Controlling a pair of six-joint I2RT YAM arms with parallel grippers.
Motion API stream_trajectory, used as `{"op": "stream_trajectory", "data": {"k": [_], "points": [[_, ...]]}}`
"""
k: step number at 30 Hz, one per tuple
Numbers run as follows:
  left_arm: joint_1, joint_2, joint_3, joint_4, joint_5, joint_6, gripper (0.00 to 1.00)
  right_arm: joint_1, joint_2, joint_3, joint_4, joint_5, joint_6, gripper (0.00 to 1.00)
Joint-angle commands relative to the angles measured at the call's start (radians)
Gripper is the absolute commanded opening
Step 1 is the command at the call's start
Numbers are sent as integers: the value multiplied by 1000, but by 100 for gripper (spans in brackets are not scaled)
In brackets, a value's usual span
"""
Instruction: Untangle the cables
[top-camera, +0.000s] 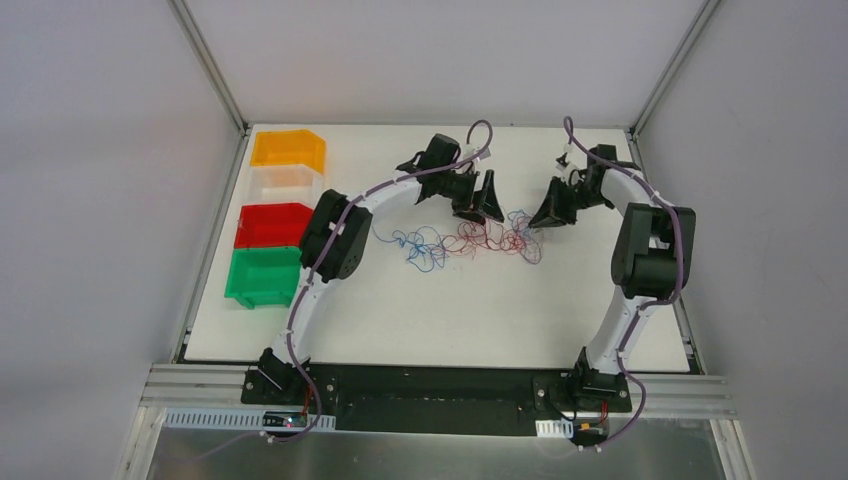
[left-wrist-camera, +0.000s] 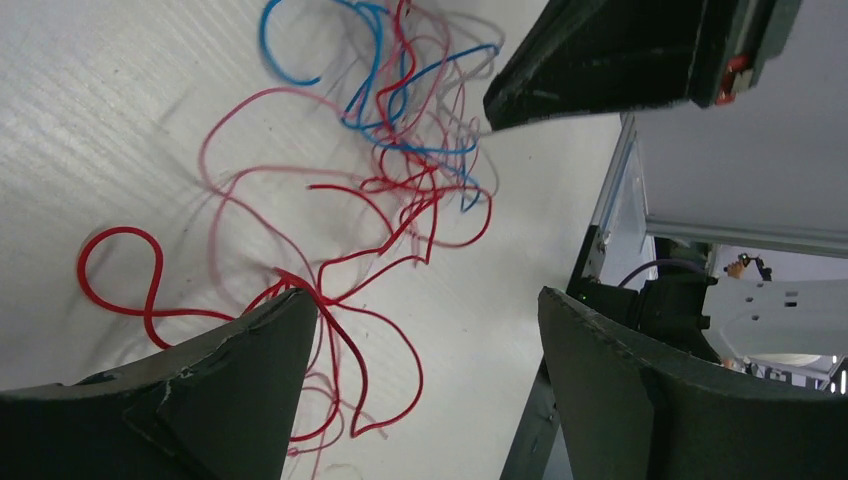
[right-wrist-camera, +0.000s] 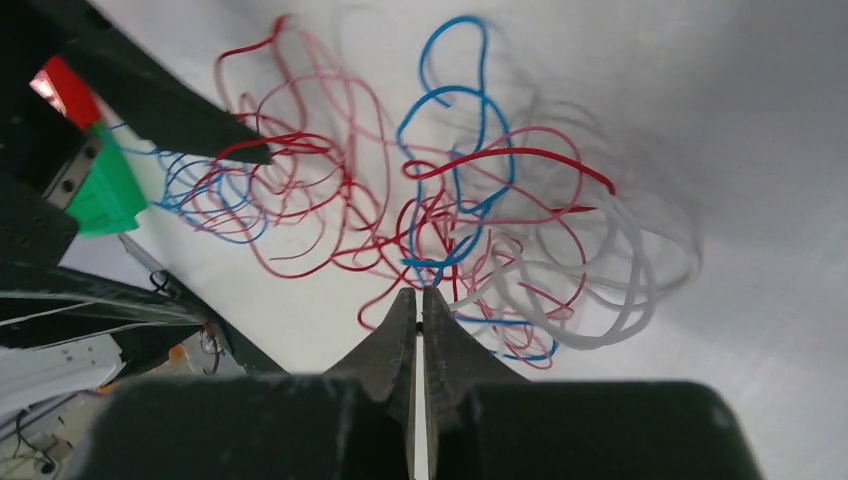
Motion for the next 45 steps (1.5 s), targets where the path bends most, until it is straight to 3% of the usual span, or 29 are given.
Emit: {"op": "stream_trajectory", "data": {"k": [1,7,12,17,20,26,27,28,33,39,45], "points": [[-29,12,51,104,17,-64,84,61,-129,-8,43,-157,27,0],[-53,60,58,112,-8,-61,85,95,-213,-50,67,-186,83,0],[-67,82,73,79,-119,-15,86,64,-267,-103,19,-96,38,0],[-80,118,100,32,-193,23,78,11,-238,-169,-43,29,-17,0],[-87,132,99,14,-187,30,63,-3,-202,-167,-55,89,-22,0],[-80,104,104,-26,-173,95,15,-72,-209,-112,-102,158,-57,0],[-76,94,107,-28,-164,100,2,-83,-214,-103,-120,171,-74,0],[-69,82,114,-29,-156,98,0,-97,-219,-95,-141,188,-94,0],[-7,-34,156,-29,-124,85,0,-176,-271,-109,-217,296,-224,0],[165,-151,224,-31,-126,22,0,-294,-335,-204,-236,419,-418,0],[289,-218,261,-59,-166,49,0,-361,-381,-302,-234,467,-521,0]]}}
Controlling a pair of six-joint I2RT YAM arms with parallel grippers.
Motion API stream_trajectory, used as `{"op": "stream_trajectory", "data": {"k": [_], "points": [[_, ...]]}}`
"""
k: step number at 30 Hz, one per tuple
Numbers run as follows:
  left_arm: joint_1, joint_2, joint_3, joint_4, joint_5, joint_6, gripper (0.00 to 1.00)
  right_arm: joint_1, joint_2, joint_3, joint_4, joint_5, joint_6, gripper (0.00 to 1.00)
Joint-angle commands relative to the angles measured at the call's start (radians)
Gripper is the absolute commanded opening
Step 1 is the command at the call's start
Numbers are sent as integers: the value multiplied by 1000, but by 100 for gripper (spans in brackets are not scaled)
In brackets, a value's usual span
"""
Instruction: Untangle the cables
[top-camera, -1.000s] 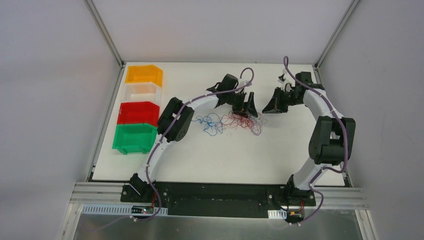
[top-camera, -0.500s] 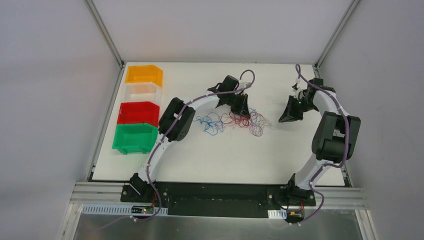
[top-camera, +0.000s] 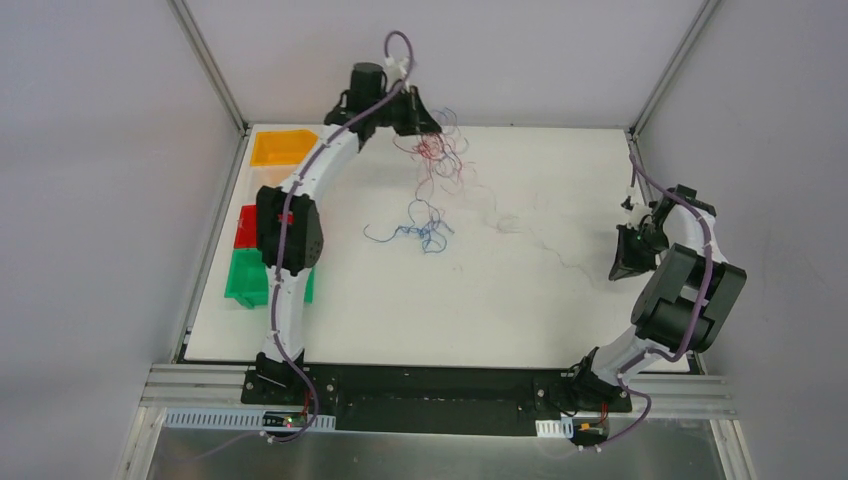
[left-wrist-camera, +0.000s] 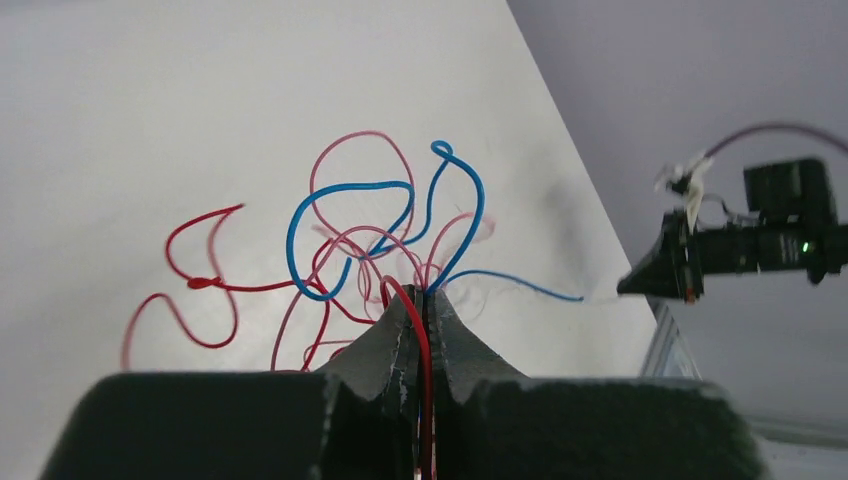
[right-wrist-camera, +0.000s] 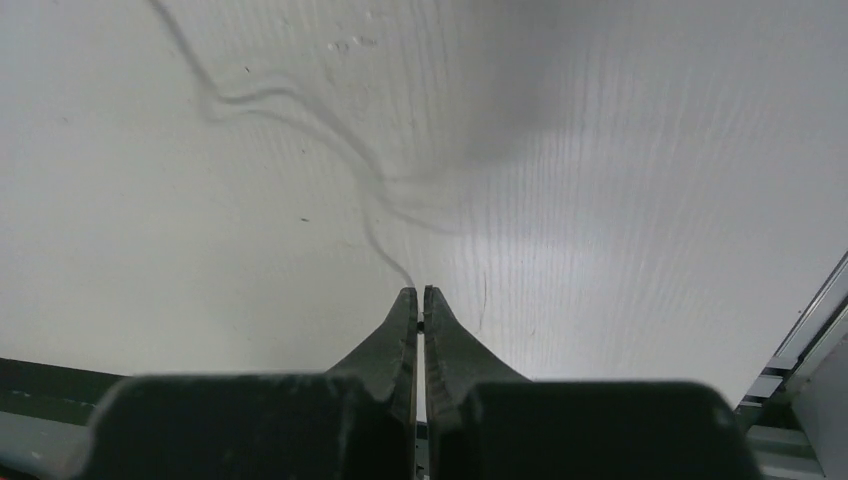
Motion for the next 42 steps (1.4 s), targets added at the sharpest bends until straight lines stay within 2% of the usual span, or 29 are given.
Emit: {"op": "stream_trajectory", "data": {"k": [1,4,7,14,21,24,27,29,35,38,39,40,41,42], "points": [[64,-105,54,-7,-25,11,0,-35,-57,-54,-45,62,-125,0],[87,-123,53,-17,-28,26,0,-41,-62,-62,-48,70,-130,0],[88,-151,40,-22,31,41,0,-39,-60,-29,-63,18,-98,0],[18,-269,-68,-22,252,39,0,9,-10,155,-72,-151,35,0],[-31,-436,-254,-37,458,61,0,28,87,382,-77,-257,139,0],[-34,-486,-335,-208,498,218,0,42,104,440,-76,-310,179,0],[-57,-541,-441,-422,431,447,2,58,109,479,-44,-306,228,4],[-89,-570,-500,-508,395,563,0,58,116,509,-24,-310,273,0],[-140,-628,-629,-592,331,722,0,59,136,626,91,-374,403,0],[-165,-638,-655,-634,207,860,0,62,148,677,167,-379,496,0],[-180,-633,-661,-634,153,892,0,71,154,674,184,-351,511,2],[-192,-622,-656,-634,108,906,9,84,166,673,171,-320,498,23],[-196,-599,-639,-634,83,900,25,103,187,681,134,-290,456,43],[-194,-571,-598,-634,60,870,38,119,213,694,73,-259,400,55]]}}
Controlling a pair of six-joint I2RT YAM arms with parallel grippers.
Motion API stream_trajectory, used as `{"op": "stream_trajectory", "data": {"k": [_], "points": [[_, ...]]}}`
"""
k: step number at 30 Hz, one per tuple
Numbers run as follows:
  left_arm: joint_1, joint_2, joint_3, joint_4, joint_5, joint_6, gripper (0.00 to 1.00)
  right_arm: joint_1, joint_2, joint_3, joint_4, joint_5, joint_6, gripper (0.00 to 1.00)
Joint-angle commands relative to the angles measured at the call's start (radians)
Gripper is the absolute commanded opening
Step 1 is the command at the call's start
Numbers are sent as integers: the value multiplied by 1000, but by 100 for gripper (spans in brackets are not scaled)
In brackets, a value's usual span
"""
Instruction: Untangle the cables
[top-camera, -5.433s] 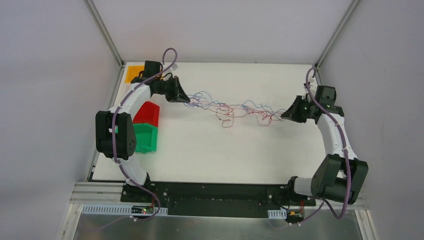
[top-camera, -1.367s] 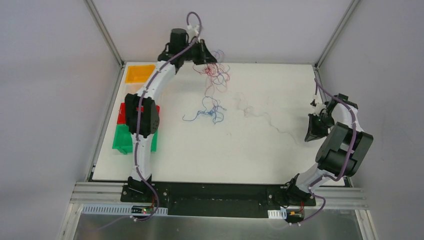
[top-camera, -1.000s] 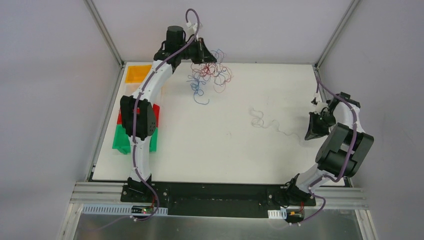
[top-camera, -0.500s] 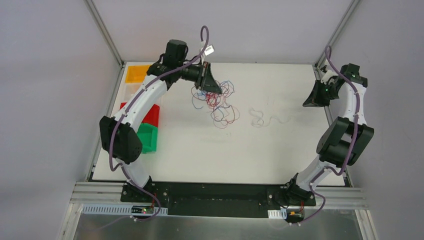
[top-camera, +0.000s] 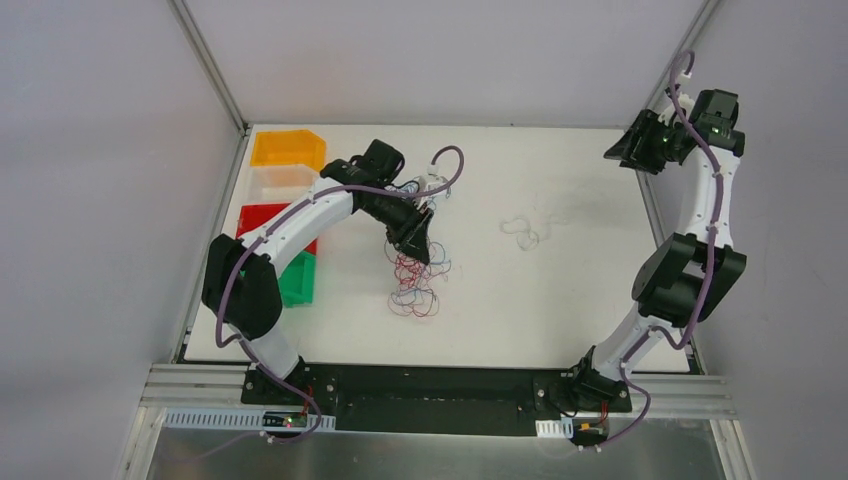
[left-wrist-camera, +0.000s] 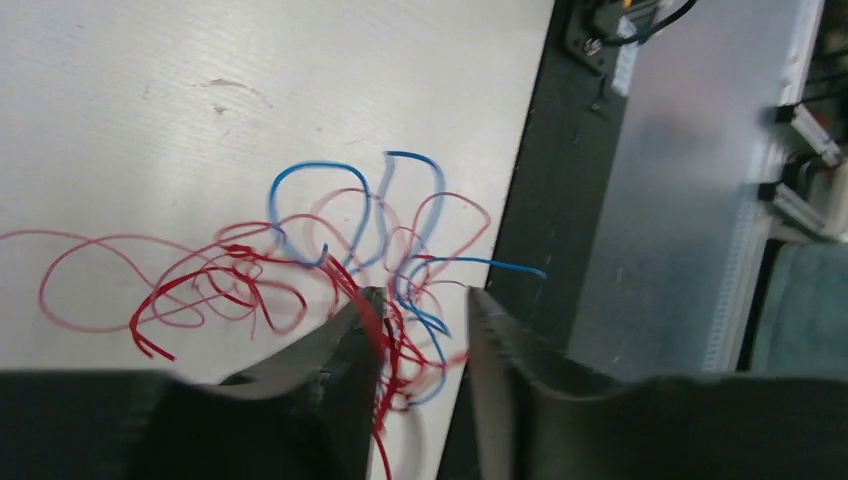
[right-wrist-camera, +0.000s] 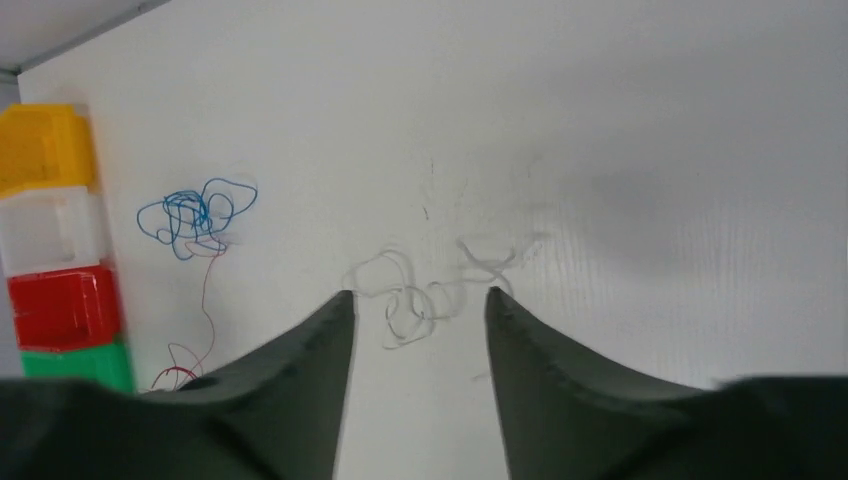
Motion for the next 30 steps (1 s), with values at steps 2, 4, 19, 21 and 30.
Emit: {"op": "stream_trajectory", "data": {"k": [2,4,19,21,30], "points": [[14,57,124,-33,-143,-9,59,77,102,63,-167,100,-75,67],[89,116,160,-24,-99,-111,66,92,108,23,-214,97,-91,69],[369,569,505,263,-318,-441,70,459,205,-83,92,-23,63,86],[358,623,544,272,-293,-429,71,498,261,-39,157,-27,108,86],[302,698,501,334,-151,-460,69,651,512,162,367,-53,251,88]]}}
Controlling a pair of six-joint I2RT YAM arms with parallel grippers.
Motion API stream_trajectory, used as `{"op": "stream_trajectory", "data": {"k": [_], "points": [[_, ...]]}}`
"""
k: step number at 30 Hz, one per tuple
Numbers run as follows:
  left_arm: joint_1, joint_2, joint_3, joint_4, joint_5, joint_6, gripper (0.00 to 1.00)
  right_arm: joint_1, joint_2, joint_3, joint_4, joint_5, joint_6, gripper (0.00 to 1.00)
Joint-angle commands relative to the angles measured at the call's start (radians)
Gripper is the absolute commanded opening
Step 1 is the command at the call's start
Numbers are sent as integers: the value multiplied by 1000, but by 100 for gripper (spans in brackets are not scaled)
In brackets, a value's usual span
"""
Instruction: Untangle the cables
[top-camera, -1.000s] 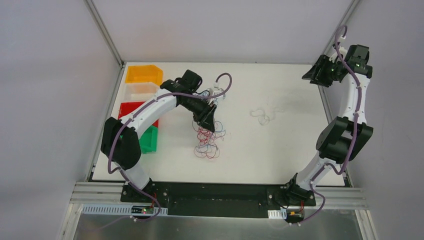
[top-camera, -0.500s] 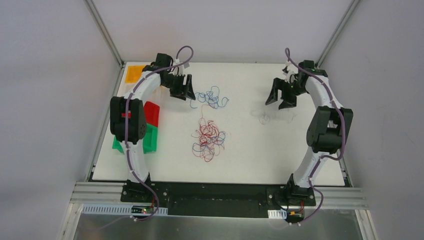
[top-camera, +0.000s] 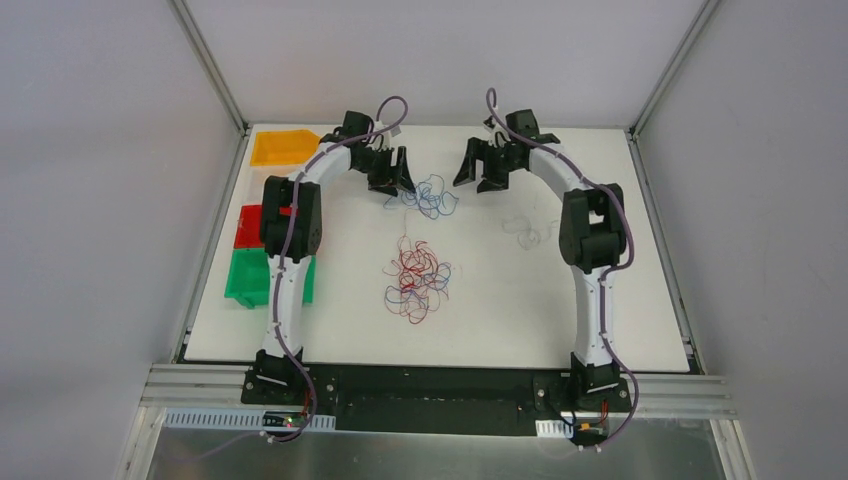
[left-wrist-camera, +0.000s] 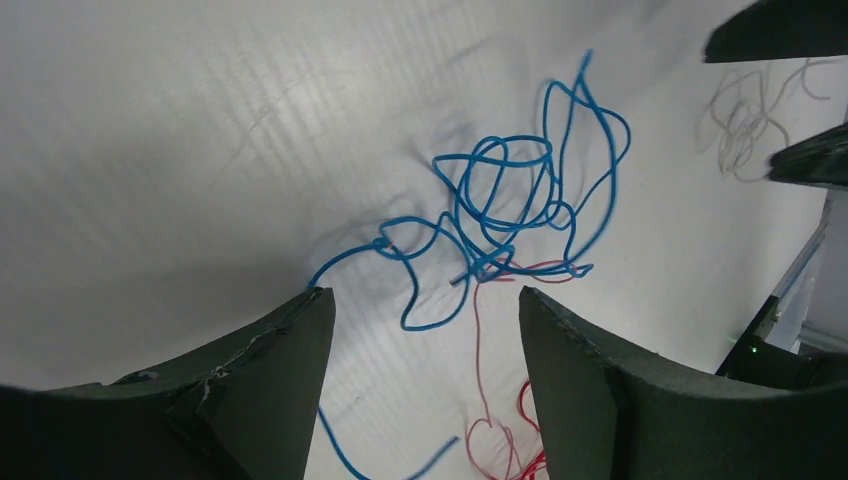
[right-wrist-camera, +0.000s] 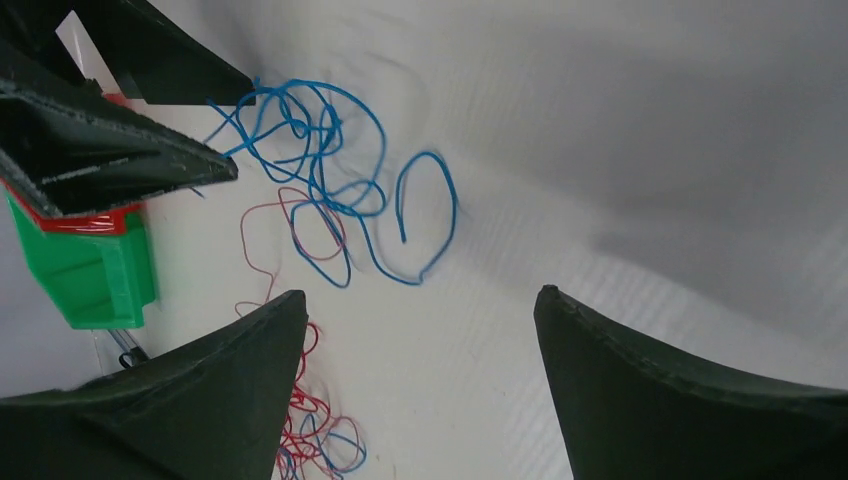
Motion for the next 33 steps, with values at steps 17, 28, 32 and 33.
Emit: {"op": "stream_trajectory", "data": {"k": [17,28,32,33], "points": [[-39,-106,-143,78,61,-58,1,142,206,134,226,52,168,8],[26,-491,-256,78,-21,36,0,46,-62,-58,-1,321,-149,0],[52,-582,-231,78,-45,59,0,6,-134,-130,-47,370,-228,0],[61,-595,-216,78,-56,62,0,-5,-147,-149,-51,378,-242,0]]}}
